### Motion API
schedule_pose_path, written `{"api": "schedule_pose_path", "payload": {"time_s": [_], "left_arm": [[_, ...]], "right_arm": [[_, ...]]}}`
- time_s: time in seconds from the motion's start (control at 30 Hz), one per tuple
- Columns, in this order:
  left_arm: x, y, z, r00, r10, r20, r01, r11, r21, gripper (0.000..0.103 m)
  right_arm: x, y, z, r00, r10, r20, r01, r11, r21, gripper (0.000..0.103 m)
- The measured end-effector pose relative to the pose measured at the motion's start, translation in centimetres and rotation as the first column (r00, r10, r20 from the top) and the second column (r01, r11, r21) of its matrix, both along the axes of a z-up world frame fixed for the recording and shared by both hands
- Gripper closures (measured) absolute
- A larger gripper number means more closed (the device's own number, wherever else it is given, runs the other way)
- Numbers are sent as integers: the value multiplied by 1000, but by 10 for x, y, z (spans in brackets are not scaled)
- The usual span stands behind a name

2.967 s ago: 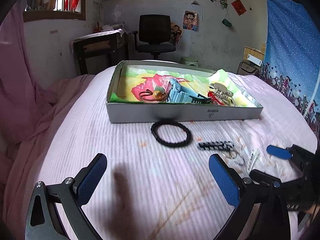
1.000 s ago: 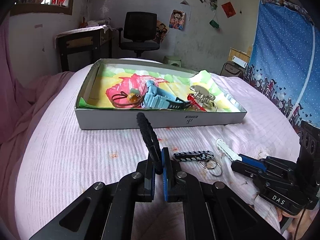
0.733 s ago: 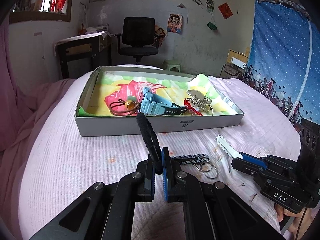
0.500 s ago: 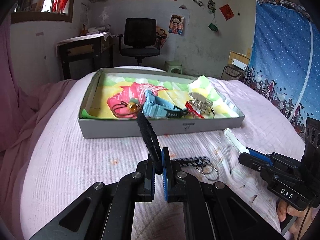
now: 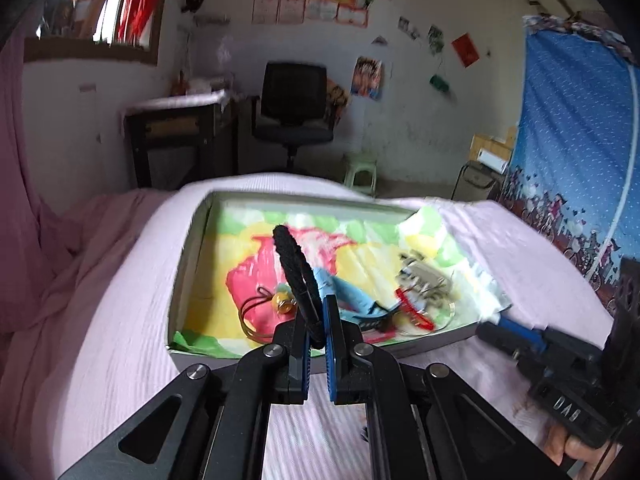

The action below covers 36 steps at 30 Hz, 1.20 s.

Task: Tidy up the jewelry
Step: 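Carry the hair tie with the left tool into the box while the right tool carries the white clip, then open the left tool over the box while the right tool releases the white clip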

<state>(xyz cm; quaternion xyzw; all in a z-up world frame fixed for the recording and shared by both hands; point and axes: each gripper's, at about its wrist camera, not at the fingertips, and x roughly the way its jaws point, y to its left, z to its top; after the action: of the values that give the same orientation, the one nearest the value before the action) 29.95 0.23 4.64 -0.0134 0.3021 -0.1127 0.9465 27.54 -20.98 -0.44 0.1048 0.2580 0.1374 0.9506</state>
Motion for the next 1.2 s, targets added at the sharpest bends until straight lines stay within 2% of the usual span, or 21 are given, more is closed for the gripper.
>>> {"api": "schedule_pose_path", "payload": {"time_s": [0.17, 0.4, 0.6, 0.87, 0.93, 1.0, 1.03, 1.1, 1.2], "left_arm": [[26, 8, -15, 995, 25, -95, -26, 1000, -7, 97], [41, 8, -28, 985, 32, -168, -27, 999, 30, 97], [38, 3, -29, 985, 34, -170, -24, 998, 60, 97], [34, 5, -26, 984, 43, -172, -36, 999, 41, 95], [31, 6, -26, 985, 36, -167, -32, 999, 28, 92], [25, 7, -24, 989, 14, -149, -14, 1000, 1, 75], [21, 7, -23, 991, 5, -137, -7, 1000, -11, 70], [14, 8, -20, 994, 7, -110, -8, 1000, -13, 51], [-2, 6, -16, 998, 20, -63, -19, 1000, 10, 45]], "right_arm": [[30, 0, 6, 1000, -14, 12, 14, 1000, 27, 89], [48, 19, -5, 1000, 11, -28, -12, 1000, -27, 89], [50, 22, -10, 999, 14, -49, -16, 999, -44, 89], [52, 21, -16, 998, 14, -69, -17, 999, -48, 89], [52, 20, -16, 998, 8, -68, -11, 999, -47, 88], [51, 19, -15, 998, 3, -63, -6, 999, -44, 82], [48, 18, -15, 998, 1, -57, -4, 999, -43, 74], [42, 16, -12, 999, -4, -37, 2, 999, -46, 65], [30, 15, -5, 1000, -13, -8, 12, 998, -60, 64]]}}
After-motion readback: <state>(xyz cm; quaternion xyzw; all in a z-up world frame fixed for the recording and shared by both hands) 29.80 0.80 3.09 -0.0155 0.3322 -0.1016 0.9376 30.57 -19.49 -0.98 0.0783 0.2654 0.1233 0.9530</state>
